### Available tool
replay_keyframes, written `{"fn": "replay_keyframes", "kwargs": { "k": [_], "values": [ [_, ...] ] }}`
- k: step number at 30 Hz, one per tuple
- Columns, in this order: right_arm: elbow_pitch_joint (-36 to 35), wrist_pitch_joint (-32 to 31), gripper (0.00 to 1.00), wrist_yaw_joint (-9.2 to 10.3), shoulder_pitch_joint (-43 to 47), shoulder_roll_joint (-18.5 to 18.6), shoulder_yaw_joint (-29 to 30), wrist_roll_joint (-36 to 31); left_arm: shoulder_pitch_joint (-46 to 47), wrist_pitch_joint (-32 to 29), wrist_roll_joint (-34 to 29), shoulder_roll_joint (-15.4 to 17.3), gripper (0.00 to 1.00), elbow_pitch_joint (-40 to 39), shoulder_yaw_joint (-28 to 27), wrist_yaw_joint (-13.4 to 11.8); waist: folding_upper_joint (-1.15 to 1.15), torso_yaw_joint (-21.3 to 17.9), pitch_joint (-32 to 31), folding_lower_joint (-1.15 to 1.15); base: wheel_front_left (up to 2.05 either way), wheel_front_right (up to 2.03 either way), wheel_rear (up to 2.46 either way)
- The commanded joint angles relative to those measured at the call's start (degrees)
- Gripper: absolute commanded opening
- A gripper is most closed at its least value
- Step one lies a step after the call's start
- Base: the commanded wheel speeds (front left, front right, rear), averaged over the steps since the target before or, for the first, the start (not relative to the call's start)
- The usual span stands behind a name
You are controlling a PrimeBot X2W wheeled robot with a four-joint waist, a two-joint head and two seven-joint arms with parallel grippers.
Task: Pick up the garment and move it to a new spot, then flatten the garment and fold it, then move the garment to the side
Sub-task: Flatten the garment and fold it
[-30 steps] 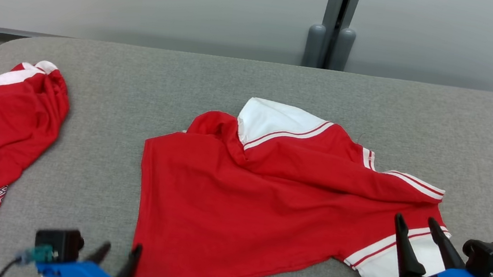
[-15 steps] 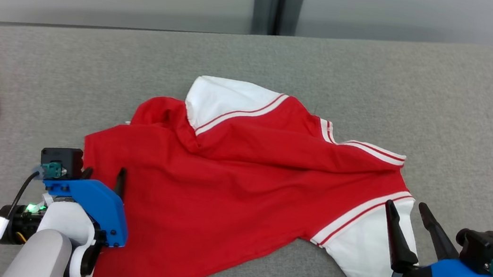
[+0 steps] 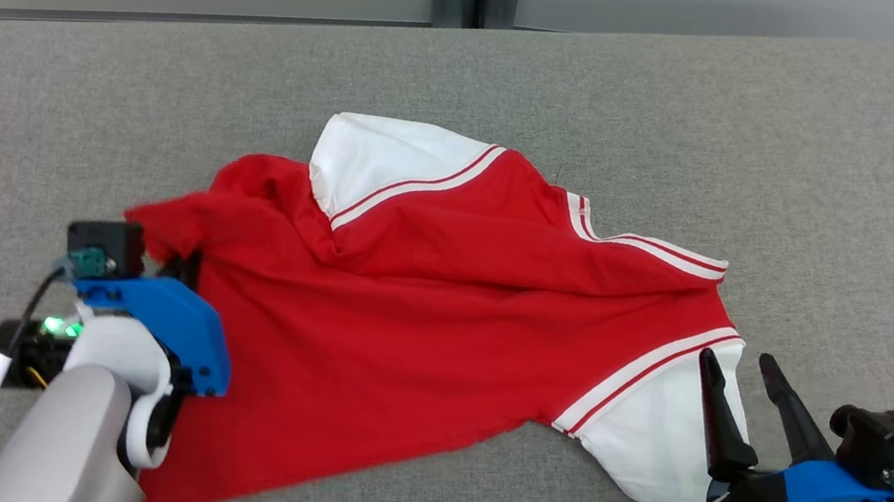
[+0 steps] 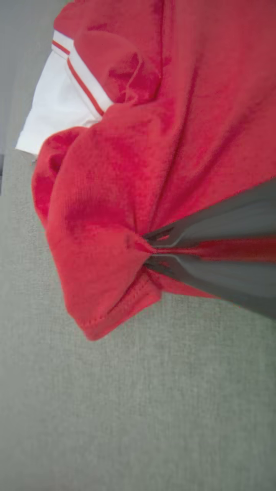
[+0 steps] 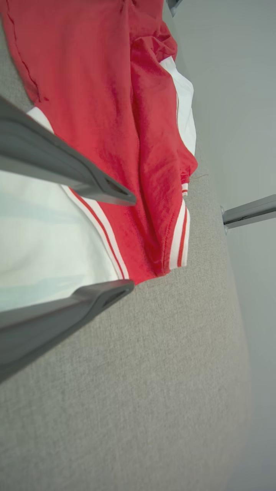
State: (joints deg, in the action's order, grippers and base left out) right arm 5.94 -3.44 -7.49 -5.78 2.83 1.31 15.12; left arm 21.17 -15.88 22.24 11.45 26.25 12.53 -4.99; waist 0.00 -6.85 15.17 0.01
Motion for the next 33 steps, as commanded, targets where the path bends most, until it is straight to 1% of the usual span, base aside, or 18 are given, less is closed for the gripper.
{"fn": "replay_keyframes", "kwargs": {
  "k": [1, 3, 8, 12, 15, 16, 17, 18, 20, 25, 29, 33],
  "values": [
    [0.13, 0.32, 1.0, -0.01, -1.06, 0.11, -0.25, 0.15, 1.97, 1.82, -0.68, 0.78, 0.0, 0.31, -0.36, -0.2, 0.0, 0.13, 0.19, -0.01, 0.0, 0.0, 0.0],
    [0.24, 0.48, 1.0, -0.01, -1.32, 0.12, -0.44, 0.23, 3.34, 4.24, -1.2, 1.01, 0.0, 0.68, -0.41, 0.01, 0.0, 0.14, 0.41, -0.01, 0.0, 0.0, 0.0],
    [0.4, 0.67, 1.0, -0.01, -2.29, 0.12, -0.99, 0.29, 8.3, 9.92, -3.3, 3.02, 0.0, 2.47, -0.52, 0.37, 0.0, -0.3, 1.12, -0.01, 0.0, 0.0, 0.0],
    [0.6, 0.74, 1.0, -0.01, -2.55, 0.12, -1.25, -0.02, 12.41, 13.26, -4.82, 4.37, 0.0, 4.82, -0.08, 0.66, 0.0, -0.84, 1.45, -0.01, 0.0, 0.0, 0.0],
    [0.96, 0.85, 1.0, -0.01, -2.73, 0.12, -1.21, -0.04, 14.01, 14.67, -4.75, 4.27, 0.0, 7.26, 0.15, 1.28, 0.0, -1.06, 1.35, -0.01, 0.0, 0.0, 0.0],
    [1.1, 0.87, 1.0, -0.01, -2.7, 0.12, -1.21, -0.02, 14.17, 15.06, -4.58, 4.01, 0.3, 8.03, 0.23, 1.34, 0.0, -1.09, 1.22, -0.01, 0.0, 0.0, 0.0],
    [1.3, 0.89, 1.0, -0.01, -2.67, 0.12, -1.18, 0.05, 13.99, 15.47, -4.25, 3.61, 0.72, 8.71, 0.26, 1.56, 0.0, -1.11, 0.99, -0.01, 0.0, 0.0, 0.0],
    [1.47, 0.87, 1.0, -0.01, -2.56, 0.12, -1.08, 0.14, 13.37, 15.59, -3.8, 3.22, 1.0, 9.54, 0.21, 1.75, 0.0, -1.07, 0.71, -0.01, 0.0, 0.0, 0.0],
    [1.74, 0.83, 1.0, -0.01, -2.24, 0.12, -0.77, 0.26, 11.93, 16.66, -3.01, 2.61, 1.0, 10.84, 0.11, 2.13, 0.0, -0.84, -0.01, -0.01, 0.0, 0.0, 0.0],
    [1.76, 0.67, 1.0, -0.01, -1.17, 0.12, -0.02, -0.2, 7.44, 23.05, -0.12, 0.59, 1.0, 11.43, -1.26, 3.91, 0.0, 0.21, -2.59, -0.01, 0.0, 0.0, 0.0],
    [1.85, 0.21, 1.0, -0.01, -0.24, 0.14, 0.75, -1.39, 2.43, 28.45, 0.86, -0.31, 1.0, 9.77, -1.61, 5.27, 0.0, 1.4, -5.56, -0.01, 0.0, 0.0, 0.0],
    [1.86, -0.24, 1.0, -0.01, 1.12, 0.13, 1.67, -3.34, -3.37, 30.42, 1.26, -0.37, 1.0, 6.47, -2.22, 5.81, 0.0, 2.49, -8.75, -0.01, 0.0, 0.0, 0.0]
  ]
}}
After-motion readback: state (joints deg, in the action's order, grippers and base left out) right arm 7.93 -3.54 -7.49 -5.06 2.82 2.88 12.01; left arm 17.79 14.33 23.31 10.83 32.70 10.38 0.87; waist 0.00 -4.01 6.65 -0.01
